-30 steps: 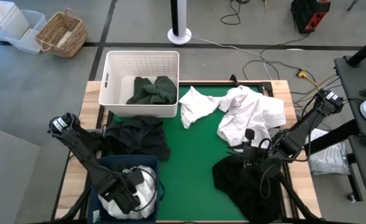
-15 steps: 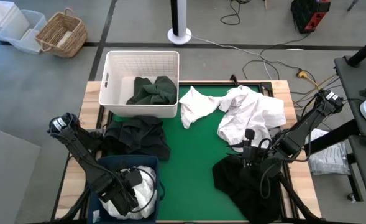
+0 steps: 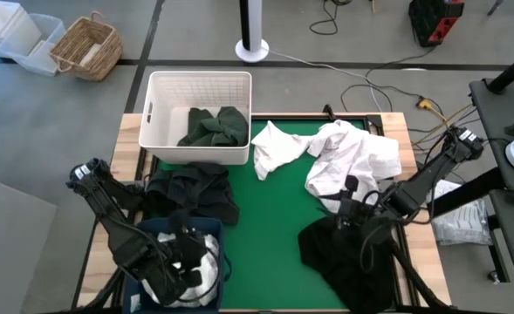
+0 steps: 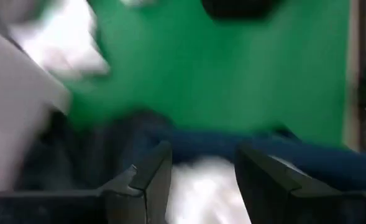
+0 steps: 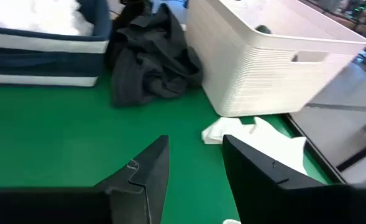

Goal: Sort clothes
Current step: Put the white shorts into the blue bin

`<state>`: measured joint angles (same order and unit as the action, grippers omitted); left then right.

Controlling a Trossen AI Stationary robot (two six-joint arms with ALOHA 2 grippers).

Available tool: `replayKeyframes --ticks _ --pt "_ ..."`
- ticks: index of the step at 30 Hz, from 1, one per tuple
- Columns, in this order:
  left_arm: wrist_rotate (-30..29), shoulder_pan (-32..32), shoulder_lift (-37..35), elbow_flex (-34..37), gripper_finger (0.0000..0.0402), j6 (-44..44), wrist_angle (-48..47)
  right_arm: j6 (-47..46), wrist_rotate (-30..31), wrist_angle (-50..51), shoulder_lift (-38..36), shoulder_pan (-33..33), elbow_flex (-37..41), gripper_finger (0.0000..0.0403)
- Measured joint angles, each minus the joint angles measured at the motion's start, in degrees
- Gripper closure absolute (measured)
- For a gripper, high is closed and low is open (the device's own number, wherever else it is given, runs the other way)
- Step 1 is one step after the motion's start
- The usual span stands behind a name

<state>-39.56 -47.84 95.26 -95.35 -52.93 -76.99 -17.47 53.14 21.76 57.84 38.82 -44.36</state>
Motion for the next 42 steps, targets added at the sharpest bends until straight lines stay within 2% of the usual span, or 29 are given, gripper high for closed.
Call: replayKeyframes --ticks 4,8,16,23,27,32,37,42 --pt "-10.2 0.8 0.0 0.4 0.0248 6.5 0.5 0.0 -1.3 0.0 0.0 -3.9 0.0 0.0266" --pt "-12.9 2.5 0.0 1.2 0.0249 9.3 1.5 0.5 -4.3 0.3 0.0 -7.8 -0.1 0.0262" --pt "-11.5 6.2 0.0 8.9 0.0249 17.9 12.0 0.4 -6.8 3.0 0.0 -13.4 -0.1 0.0248" --pt "-11.4 8.8 0.0 16.7 0.0249 18.3 18.2 -2.1 -9.0 5.9 0.0 -16.7 -0.1 0.0241" --pt "-12.0 10.3 0.0 18.8 0.0249 19.2 20.5 -5.0 -10.5 5.9 0.0 -19.6 -0.1 0.0242" --pt "-12.1 11.6 -0.9 20.3 0.0249 27.7 28.8 -5.9 -18.1 5.9 0.1 -25.6 -0.1 0.0241" --pt "-9.5 11.7 -2.8 22.2 0.0249 38.3 38.6 1.6 -23.5 6.2 0.3 -29.3 -0.1 0.0231" --pt "-6.9 11.5 -5.9 25.0 0.0249 39.7 42.8 7.4 -27.2 7.7 0.3 -29.3 -0.2 0.0227"
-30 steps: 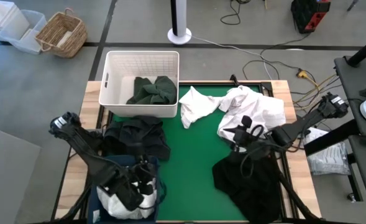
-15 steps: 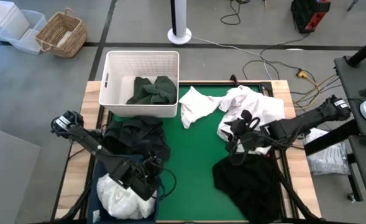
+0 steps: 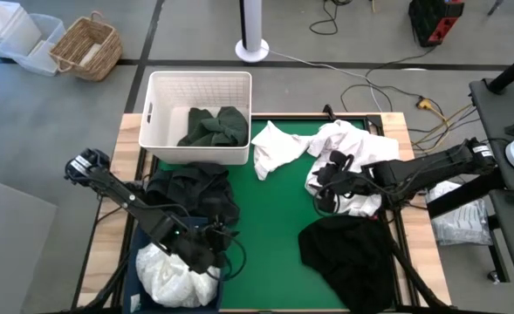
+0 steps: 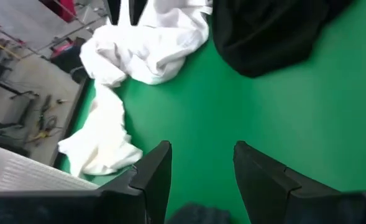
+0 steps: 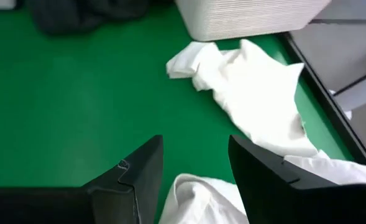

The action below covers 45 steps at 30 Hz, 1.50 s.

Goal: Sort clothes
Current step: Put the white shorts into the blue bin

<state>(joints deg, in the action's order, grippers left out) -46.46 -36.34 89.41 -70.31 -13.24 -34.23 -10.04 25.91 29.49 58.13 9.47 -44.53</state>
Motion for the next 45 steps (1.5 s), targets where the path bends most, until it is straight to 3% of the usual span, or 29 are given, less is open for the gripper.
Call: replayKeyframes --ticks 5,11,23,28,37,40,45 --pt "5.9 0.0 -3.6 7.5 0.0249 6.6 10.7 0.6 -1.0 0.7 0.0 0.0 0.0 0.0234" --pt "6.7 0.0 -9.7 12.2 0.0249 11.1 19.2 0.6 -0.6 0.5 1.7 -0.2 0.0 0.0235" --pt "6.3 0.0 -14.5 12.8 0.0249 11.5 16.3 5.2 -0.3 -4.2 9.8 -3.9 0.0 0.0218" --pt "2.3 0.0 -14.6 12.9 0.0249 11.3 13.5 9.3 -0.2 -11.4 11.6 -3.9 0.0 0.0221" --pt "1.4 0.0 -14.6 13.1 0.0249 7.1 9.8 2.6 -0.5 -11.3 12.0 -3.9 0.0 0.023" --pt "0.1 0.0 -14.6 13.1 0.0249 6.9 9.7 -1.2 -0.5 -18.7 13.1 -4.2 0.0 0.0233" --pt "-3.2 0.0 -14.6 13.1 0.0249 7.9 9.7 6.7 -6.8 -28.1 18.7 -7.7 -0.7 0.0243"
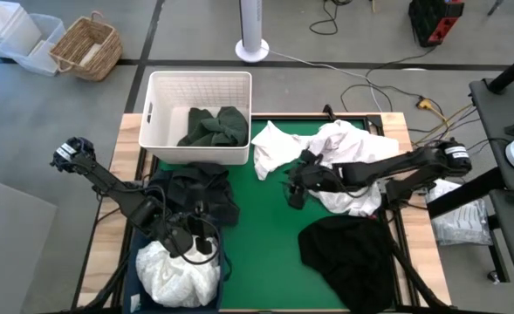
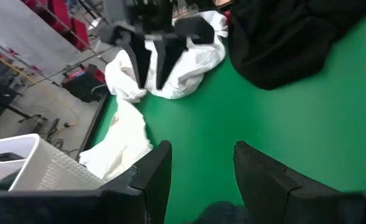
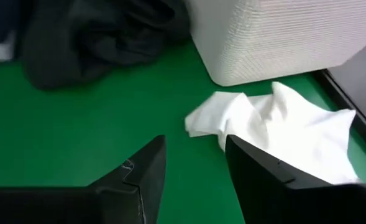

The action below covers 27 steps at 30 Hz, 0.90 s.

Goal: Sort clothes
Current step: Put the white shorts into the blue bin

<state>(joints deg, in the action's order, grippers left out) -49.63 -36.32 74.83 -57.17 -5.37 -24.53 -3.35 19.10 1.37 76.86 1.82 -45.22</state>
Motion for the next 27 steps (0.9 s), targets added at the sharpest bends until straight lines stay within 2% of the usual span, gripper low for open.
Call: replayKeyframes --ticks 4,9,20,27 --pt "-0.9 0.0 0.0 0.0 0.0249 0.1 -0.5 1.3 -0.1 0.7 4.5 -2.7 -3.5 0.0253" --pt "-0.9 0.0 0.0 0.0 0.0249 -0.1 -2.2 4.2 -0.3 1.3 9.2 -3.0 -7.2 0.0257" --pt "-0.9 0.0 0.0 0.0 0.0249 -6.2 -6.5 6.5 -0.4 1.9 17.1 -4.2 -13.3 0.0238" --pt "-0.9 0.0 -0.1 0.0 0.0249 -7.2 -7.0 6.0 -2.7 3.1 21.5 -6.5 -16.9 0.023"
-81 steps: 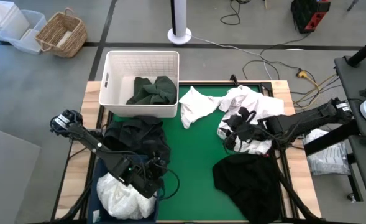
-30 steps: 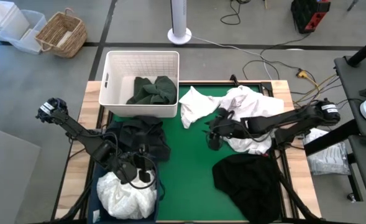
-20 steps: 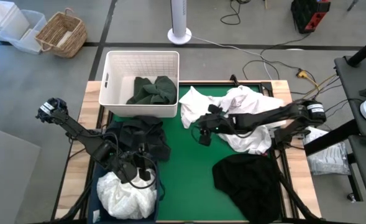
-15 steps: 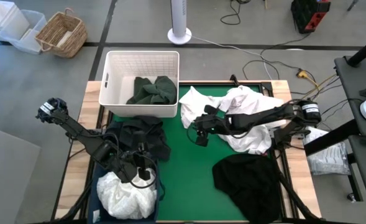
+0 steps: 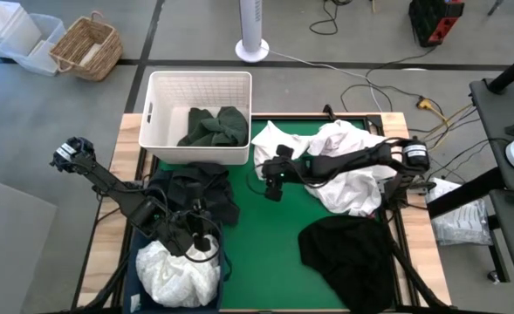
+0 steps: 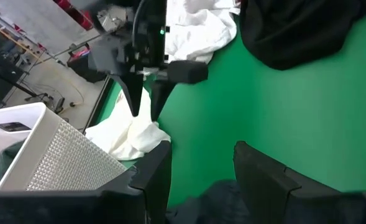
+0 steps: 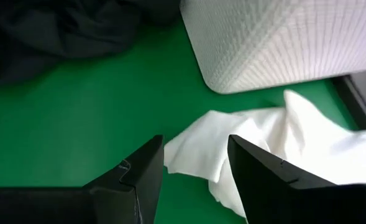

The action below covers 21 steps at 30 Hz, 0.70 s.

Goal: Sort clothes
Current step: Put the white shorts into the blue bin

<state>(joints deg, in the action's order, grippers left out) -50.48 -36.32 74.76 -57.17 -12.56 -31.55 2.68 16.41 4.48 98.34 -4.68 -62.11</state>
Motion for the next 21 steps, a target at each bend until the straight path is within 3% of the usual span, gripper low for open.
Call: replayKeyframes --ticks 8,21 --pt "0.0 0.0 0.0 0.0 0.0249 -1.5 -2.2 -2.1 -0.4 5.4 4.4 -2.6 -4.8 0.0231" --pt "0.0 0.0 0.0 0.3 0.0249 -3.5 -3.8 -3.1 -2.5 6.0 6.2 -4.0 -5.1 0.0232"
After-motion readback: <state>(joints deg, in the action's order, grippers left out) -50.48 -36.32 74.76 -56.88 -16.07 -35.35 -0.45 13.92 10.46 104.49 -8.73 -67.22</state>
